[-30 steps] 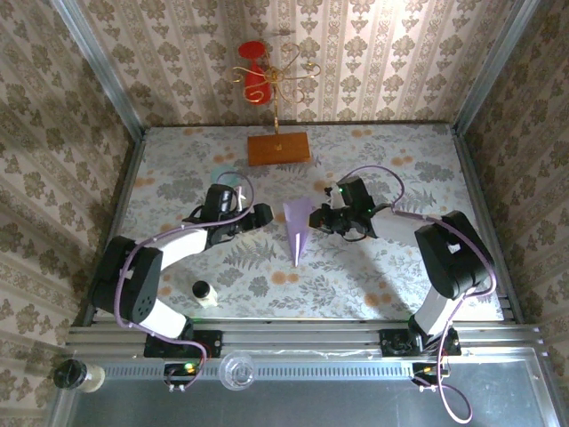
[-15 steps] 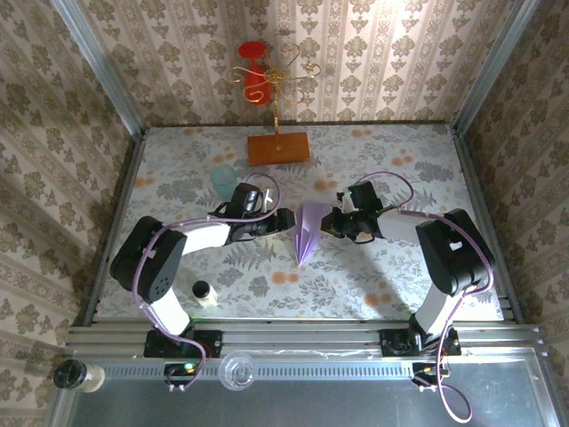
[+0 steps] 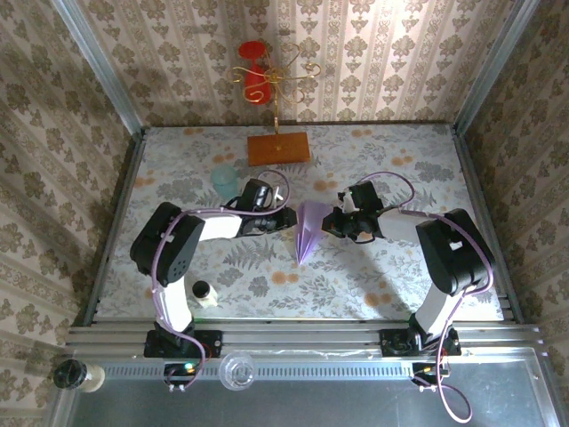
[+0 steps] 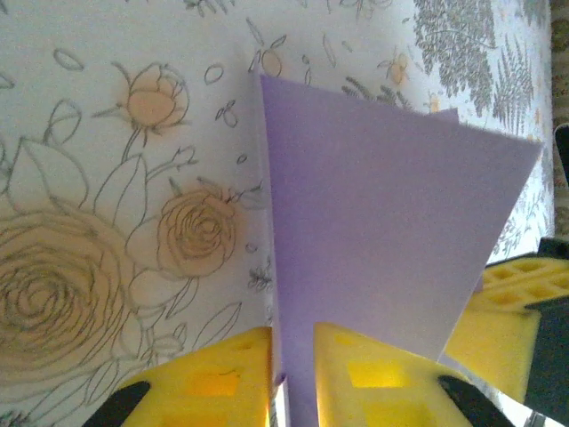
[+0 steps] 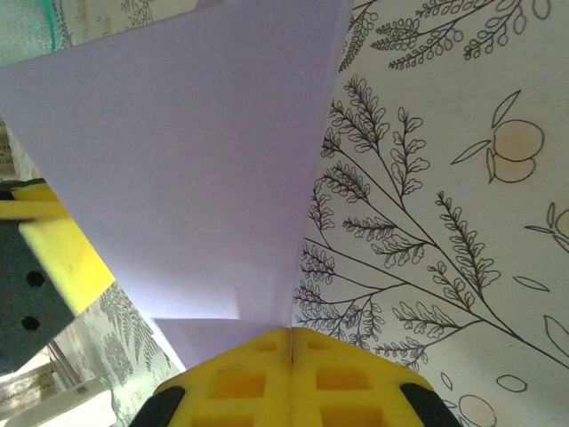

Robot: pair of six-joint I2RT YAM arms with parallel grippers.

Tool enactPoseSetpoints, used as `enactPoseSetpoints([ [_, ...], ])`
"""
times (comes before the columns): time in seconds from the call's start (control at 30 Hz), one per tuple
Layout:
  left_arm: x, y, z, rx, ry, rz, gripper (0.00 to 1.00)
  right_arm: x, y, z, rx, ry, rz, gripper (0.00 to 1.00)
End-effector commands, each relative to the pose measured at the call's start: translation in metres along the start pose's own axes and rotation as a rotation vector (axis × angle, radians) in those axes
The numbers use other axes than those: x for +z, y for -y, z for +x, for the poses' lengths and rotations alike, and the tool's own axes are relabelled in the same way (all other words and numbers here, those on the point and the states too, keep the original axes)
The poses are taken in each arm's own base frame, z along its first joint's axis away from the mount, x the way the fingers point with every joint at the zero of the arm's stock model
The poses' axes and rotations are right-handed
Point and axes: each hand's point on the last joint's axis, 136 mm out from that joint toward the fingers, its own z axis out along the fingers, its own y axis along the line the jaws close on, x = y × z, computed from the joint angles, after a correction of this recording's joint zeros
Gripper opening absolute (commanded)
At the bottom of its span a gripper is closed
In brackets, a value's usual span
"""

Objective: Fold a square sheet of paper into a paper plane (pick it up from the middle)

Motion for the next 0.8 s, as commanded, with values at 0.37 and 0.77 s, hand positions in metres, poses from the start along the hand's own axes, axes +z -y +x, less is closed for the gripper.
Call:
enactPoseSetpoints([
  [0.37, -0.041, -0.005, -0.021, 0.023, 0.18, -0.096, 0.04, -0.005, 0.007, -0.007, 0.017, 0.031, 0.03, 0.02],
  [0.77, -0.04, -0.033, -0.008, -0.051, 0.199, -0.165, 0.04, 0.01, 0.008, -0.018, 0.015, 0.009, 0.036, 0.04],
])
